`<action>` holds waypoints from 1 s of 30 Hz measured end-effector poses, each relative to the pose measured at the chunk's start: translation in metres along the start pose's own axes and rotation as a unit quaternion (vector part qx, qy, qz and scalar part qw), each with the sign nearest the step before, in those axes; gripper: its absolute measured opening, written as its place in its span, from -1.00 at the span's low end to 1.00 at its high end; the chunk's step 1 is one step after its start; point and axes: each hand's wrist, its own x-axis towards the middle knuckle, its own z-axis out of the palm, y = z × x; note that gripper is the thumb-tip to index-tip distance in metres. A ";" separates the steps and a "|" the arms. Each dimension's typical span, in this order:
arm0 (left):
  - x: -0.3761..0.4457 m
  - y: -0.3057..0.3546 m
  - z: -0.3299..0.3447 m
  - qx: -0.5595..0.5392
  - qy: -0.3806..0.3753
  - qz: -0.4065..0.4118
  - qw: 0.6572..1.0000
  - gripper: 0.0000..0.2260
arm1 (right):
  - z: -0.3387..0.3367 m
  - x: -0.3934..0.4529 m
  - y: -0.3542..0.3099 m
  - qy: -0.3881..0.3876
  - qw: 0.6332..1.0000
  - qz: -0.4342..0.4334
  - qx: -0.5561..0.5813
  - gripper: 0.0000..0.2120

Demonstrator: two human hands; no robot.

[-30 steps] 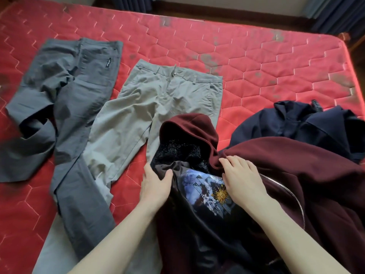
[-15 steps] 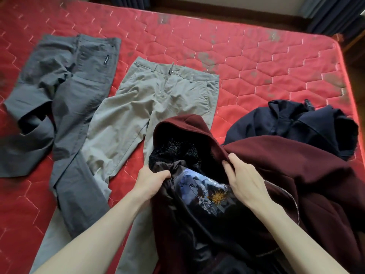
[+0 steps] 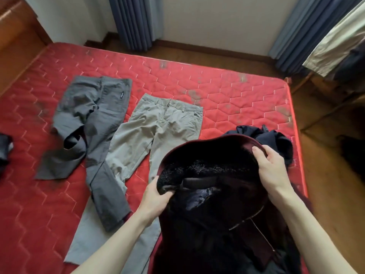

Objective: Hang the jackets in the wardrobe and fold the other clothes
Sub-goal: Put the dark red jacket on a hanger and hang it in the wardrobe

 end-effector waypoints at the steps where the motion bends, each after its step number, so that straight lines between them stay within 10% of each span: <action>1: -0.012 0.009 -0.003 0.001 -0.010 0.009 1.000 -0.72 | -0.012 -0.008 -0.014 -0.007 1.000 0.004 -0.001 -0.69; 9: -0.099 0.078 -0.040 0.148 -0.128 0.005 0.981 -0.80 | -0.122 -0.075 -0.131 -0.029 0.984 -0.075 -0.158 -0.75; 13: -0.133 0.115 -0.031 0.246 -0.068 0.152 0.955 -0.71 | -0.169 -0.110 -0.178 -0.019 0.970 -0.115 -0.214 -0.93; 19: -0.158 0.180 -0.038 0.189 0.000 0.348 0.918 -0.82 | -0.229 -0.160 -0.226 -0.116 0.952 -0.169 -0.228 -0.65; 26: -0.194 0.259 -0.067 0.383 0.164 0.517 0.748 -0.75 | -0.261 -0.205 -0.222 -0.108 0.743 -0.253 -0.610 -0.22; 30: -0.210 0.282 -0.069 0.463 0.168 0.547 0.677 -0.49 | -0.269 -0.211 -0.212 -0.057 0.766 -0.254 -0.588 -0.54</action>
